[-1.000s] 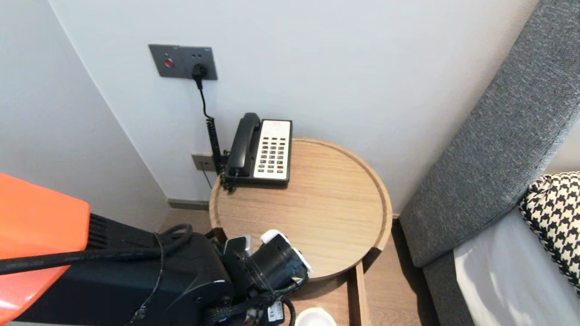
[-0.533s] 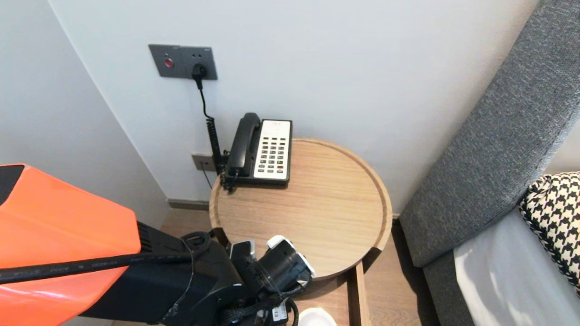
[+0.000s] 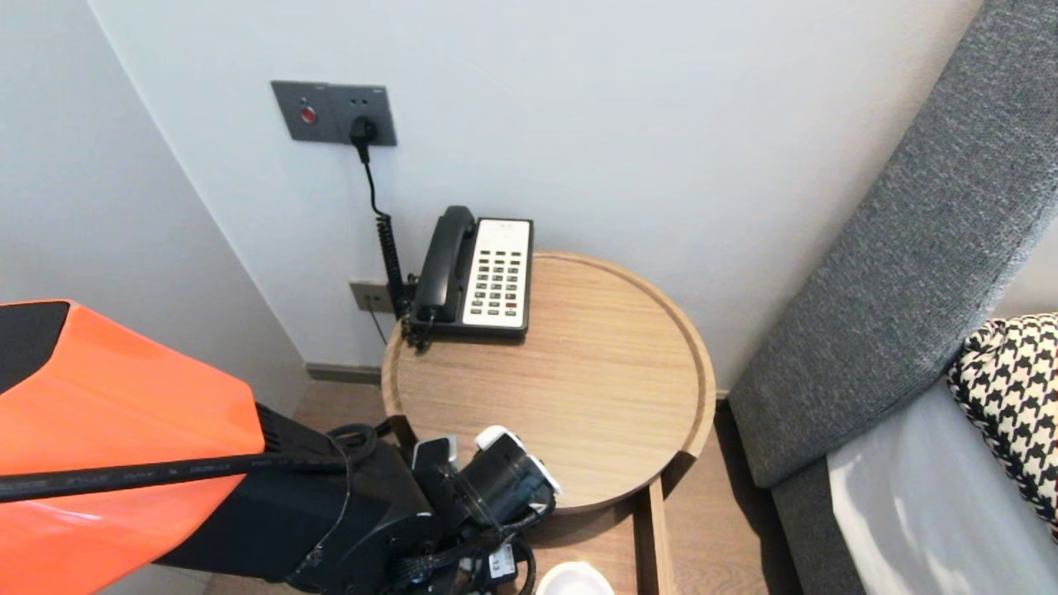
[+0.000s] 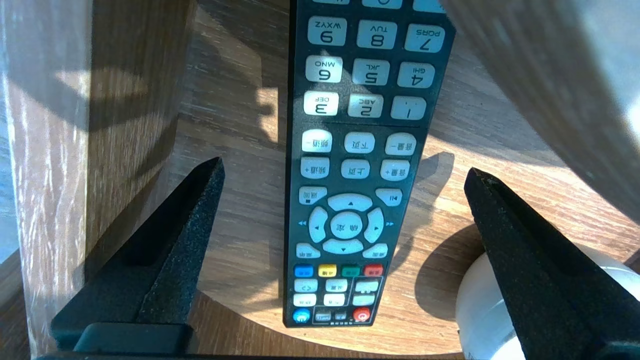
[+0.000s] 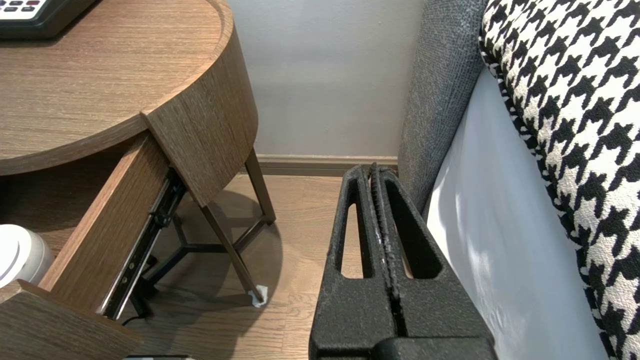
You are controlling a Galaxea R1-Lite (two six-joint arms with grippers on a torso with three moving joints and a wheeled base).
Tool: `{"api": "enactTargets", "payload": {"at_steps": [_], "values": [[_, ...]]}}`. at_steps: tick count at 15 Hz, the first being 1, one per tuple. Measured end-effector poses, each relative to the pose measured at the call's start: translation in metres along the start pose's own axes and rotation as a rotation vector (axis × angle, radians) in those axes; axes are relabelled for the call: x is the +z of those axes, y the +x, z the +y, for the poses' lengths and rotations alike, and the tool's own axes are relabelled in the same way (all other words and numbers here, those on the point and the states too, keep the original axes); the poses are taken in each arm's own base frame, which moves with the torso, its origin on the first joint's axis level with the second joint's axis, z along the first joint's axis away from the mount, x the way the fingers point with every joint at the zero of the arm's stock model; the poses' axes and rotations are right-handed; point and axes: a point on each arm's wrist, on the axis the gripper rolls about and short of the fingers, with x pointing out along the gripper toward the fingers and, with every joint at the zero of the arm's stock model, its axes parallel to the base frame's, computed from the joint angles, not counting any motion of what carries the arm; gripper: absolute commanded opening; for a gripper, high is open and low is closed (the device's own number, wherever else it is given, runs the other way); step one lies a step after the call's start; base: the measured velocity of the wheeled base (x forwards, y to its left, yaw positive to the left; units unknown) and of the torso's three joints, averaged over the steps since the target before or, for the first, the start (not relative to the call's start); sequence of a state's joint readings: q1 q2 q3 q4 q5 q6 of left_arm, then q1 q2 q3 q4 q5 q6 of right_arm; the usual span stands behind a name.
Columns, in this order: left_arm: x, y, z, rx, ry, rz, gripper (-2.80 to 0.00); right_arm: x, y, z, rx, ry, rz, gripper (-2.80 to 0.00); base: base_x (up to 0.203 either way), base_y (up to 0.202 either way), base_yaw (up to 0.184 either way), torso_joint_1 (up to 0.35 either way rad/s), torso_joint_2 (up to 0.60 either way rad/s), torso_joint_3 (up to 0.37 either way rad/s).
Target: Take the remote control out of the drawer one by one and place them on the table
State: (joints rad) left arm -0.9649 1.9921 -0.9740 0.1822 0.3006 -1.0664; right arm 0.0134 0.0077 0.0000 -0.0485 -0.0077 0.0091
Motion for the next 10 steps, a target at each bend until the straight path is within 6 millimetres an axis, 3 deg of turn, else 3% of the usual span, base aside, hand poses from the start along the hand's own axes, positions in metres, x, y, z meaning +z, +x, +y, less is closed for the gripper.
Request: {"api": "enactTargets", "payload": {"at_steps": [9, 10], "values": [[-0.0031, 0.008, 0.0006, -0.001, 0.014, -0.001, 0.0, 0.0, 0.0, 0.0, 0.0, 0.0, 0.0, -2.8, 0.0, 0.0, 0.0, 0.0, 0.0, 0.0], [-0.0035, 0.009, 0.0006, -0.001, 0.014, -0.002, -2.8, 0.0, 0.0, 0.0, 0.0, 0.0, 0.0, -2.8, 0.0, 0.0, 0.0, 0.0, 0.0, 0.0]]}}
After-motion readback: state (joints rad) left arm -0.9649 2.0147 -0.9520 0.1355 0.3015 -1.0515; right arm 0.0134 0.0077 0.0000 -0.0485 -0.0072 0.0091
